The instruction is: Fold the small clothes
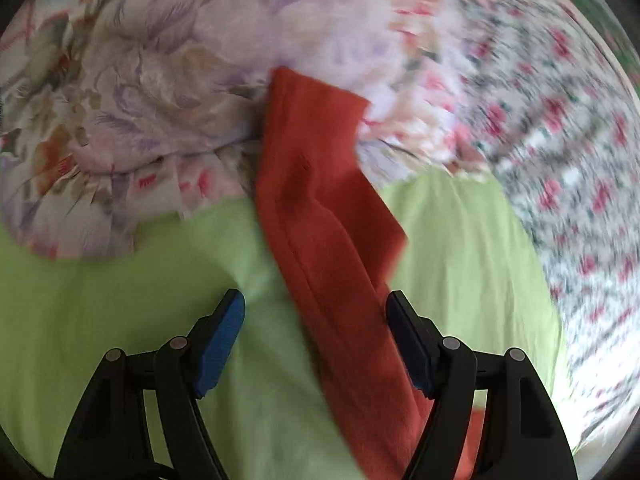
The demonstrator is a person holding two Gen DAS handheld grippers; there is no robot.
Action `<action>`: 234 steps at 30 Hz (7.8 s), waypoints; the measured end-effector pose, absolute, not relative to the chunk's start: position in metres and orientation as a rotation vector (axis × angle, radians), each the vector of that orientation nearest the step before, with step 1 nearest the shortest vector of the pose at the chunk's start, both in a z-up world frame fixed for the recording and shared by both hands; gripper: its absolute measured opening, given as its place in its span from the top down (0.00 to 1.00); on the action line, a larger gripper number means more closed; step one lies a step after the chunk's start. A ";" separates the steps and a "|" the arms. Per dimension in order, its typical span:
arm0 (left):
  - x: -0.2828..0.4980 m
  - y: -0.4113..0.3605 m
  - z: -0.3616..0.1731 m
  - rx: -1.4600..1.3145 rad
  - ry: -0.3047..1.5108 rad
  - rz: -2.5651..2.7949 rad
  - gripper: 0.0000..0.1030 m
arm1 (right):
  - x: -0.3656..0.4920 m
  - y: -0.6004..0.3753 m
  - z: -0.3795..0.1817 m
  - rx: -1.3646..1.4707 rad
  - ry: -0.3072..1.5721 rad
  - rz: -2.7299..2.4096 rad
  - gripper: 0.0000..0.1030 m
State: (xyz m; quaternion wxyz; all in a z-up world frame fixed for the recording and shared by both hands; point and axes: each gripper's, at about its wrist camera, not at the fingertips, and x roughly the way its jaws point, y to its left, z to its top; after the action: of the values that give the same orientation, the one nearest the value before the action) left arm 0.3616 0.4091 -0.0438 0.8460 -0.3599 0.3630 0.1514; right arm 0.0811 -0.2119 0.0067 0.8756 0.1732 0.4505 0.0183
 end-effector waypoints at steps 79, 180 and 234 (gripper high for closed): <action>0.224 0.095 -0.049 -0.115 0.921 0.098 0.40 | 0.156 -0.263 0.048 0.262 0.706 -0.115 0.90; -0.035 0.156 -0.074 -0.356 1.037 -0.390 0.86 | -0.170 -0.287 -0.010 0.500 0.811 0.068 0.55; 0.248 0.132 0.021 -0.409 0.745 -0.289 0.94 | 0.078 -0.366 0.066 0.480 0.582 0.009 0.92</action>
State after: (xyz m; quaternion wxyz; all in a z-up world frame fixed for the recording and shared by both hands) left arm 0.2476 0.1322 0.0213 0.9011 -0.1975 0.3599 -0.1397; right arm 0.0784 -0.3661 0.0660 0.9297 0.2345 0.2840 0.0044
